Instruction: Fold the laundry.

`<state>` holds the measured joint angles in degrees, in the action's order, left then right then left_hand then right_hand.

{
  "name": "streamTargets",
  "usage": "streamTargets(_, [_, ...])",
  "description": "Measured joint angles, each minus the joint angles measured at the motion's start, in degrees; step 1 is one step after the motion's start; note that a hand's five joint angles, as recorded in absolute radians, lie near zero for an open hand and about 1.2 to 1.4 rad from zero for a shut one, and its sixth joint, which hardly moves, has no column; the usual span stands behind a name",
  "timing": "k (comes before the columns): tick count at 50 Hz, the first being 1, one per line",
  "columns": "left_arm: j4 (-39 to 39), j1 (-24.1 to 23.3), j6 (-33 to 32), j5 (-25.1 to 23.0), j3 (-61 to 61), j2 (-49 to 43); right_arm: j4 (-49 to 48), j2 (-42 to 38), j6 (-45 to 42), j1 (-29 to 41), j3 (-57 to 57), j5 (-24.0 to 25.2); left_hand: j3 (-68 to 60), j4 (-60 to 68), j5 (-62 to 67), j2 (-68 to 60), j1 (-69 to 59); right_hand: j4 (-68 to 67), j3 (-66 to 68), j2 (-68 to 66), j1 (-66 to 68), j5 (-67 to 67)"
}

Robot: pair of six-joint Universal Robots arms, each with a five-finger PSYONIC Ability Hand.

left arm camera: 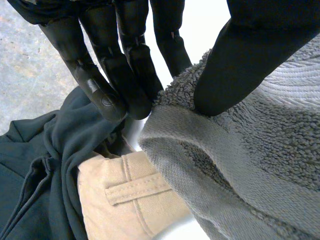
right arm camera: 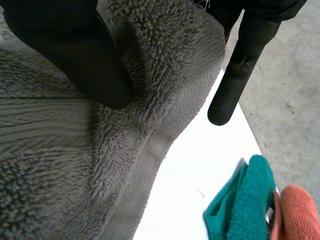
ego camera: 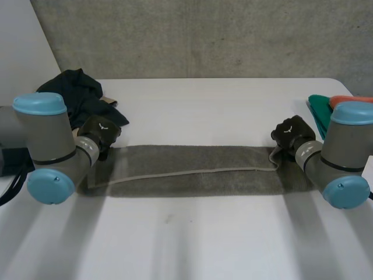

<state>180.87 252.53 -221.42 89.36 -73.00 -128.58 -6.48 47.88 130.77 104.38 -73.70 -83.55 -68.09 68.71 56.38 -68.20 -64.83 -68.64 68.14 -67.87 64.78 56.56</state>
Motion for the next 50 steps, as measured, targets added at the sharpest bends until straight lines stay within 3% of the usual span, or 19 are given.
streamTargets(7, [-1.0,0.5,0.8,-1.5,4.8,-2.2,-1.1,-0.9,-0.8,0.2,3.1,-0.8,0.0,0.0,0.0,0.0,0.0,0.0,0.0,0.0,0.0,0.0])
streamTargets(11, [-0.4,0.8,1.0,-2.9,11.3,-4.1,-6.3,-1.6,-0.1,0.2,7.6,-2.0,0.0,0.0,0.0,-0.2,0.0,0.0,0.0,0.0,0.0,0.0])
streamTargets(13, [2.1,0.9,2.3,-3.4,19.0,-4.8,-14.6,-1.7,1.7,0.1,12.9,-3.2,0.0,0.0,0.0,-0.3,0.0,0.0,0.0,0.0,0.0,0.0])
streamTargets(17, [7.6,1.1,7.4,-2.3,26.7,-3.0,-26.1,-0.3,5.2,-0.2,18.0,-4.3,0.0,0.0,0.0,-0.3,0.0,0.0,0.0,0.0,0.0,0.0])
streamTargets(19, [12.2,1.3,13.0,-0.8,29.6,-0.1,-32.8,1.7,8.6,-0.7,19.9,-4.5,0.0,0.0,0.0,-0.3,0.0,0.0,0.0,0.0,0.0,0.0])
streamTargets(23, [17.3,1.9,21.5,0.8,30.1,4.8,-37.6,5.2,14.2,-1.7,20.1,-4.0,0.0,0.0,0.0,-0.3,0.0,0.0,0.0,0.0,0.0,0.3])
streamTargets(30, [15.9,4.3,27.9,-0.2,21.7,10.8,-33.0,9.5,20.9,-3.8,13.9,-0.7,0.0,0.0,0.0,-0.3,0.0,0.0,0.0,0.0,0.0,0.4])
streamTargets(37, [10.9,6.1,29.8,-5.0,7.7,12.2,-26.2,12.0,20.5,-5.2,1.4,5.9,0.0,0.0,0.0,-0.3,0.0,-0.1,0.0,0.0,0.0,0.4])
streamTargets(44, [10.7,6.3,28.6,-10.6,-2.1,6.5,-16.9,8.6,14.4,-5.2,-7.6,9.5,0.0,0.0,0.0,-0.3,0.0,-0.1,0.0,0.0,0.0,0.4])
streamTargets(50, [12.2,6.6,24.5,-8.5,-2.5,-1.8,-8.6,3.6,9.8,-5.1,-9.0,7.0,4.0,-4.4,-2.7,3.9,1.9,-0.1,0.0,0.0,0.0,0.4])
